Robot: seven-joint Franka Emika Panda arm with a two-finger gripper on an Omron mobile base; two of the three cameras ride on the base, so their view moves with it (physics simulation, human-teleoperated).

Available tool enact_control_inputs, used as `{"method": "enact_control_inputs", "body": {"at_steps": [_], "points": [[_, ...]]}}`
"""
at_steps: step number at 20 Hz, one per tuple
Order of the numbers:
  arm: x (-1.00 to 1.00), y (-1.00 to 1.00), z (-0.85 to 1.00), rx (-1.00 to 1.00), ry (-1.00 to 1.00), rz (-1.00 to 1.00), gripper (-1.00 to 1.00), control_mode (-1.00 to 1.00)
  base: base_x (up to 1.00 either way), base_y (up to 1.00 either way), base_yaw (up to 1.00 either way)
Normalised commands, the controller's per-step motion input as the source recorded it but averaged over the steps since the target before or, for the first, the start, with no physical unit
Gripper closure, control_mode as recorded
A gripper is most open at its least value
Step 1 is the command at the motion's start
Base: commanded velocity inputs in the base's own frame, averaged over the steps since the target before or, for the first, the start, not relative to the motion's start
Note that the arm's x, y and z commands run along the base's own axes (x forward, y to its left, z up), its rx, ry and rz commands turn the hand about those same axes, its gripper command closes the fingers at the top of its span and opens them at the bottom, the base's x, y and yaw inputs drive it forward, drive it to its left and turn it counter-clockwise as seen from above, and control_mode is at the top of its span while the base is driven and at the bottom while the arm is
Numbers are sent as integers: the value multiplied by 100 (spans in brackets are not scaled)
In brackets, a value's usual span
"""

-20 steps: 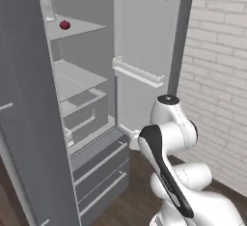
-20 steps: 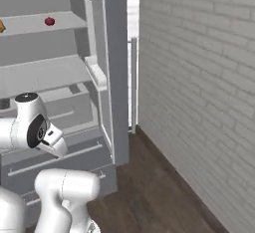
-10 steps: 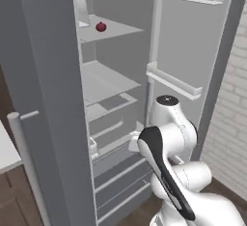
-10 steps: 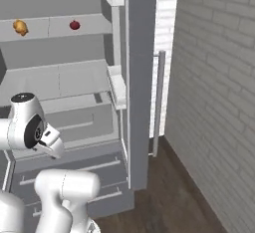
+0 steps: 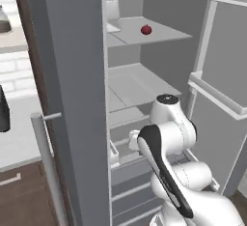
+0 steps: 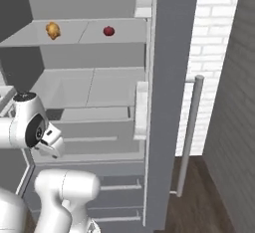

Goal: Place one tomato and one chicken drumstick in each tupperware on the nearby counter, to pack two identical lunches.

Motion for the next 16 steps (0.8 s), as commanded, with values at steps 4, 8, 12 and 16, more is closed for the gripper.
{"method": "enact_control_inputs", "body": {"at_steps": [4, 8, 12, 16], "points": [[0, 0, 0, 0, 0, 0, -100, 100, 99, -61, 29], [0, 0, 0, 0, 0, 0, -100, 100, 89, -53, 26], [18, -15, 100, 1, -31, 26, -100, -100, 0, 0, 0], [-1, -2, 100, -3, -52, 31, -100, -100, 0, 0, 0]]}}
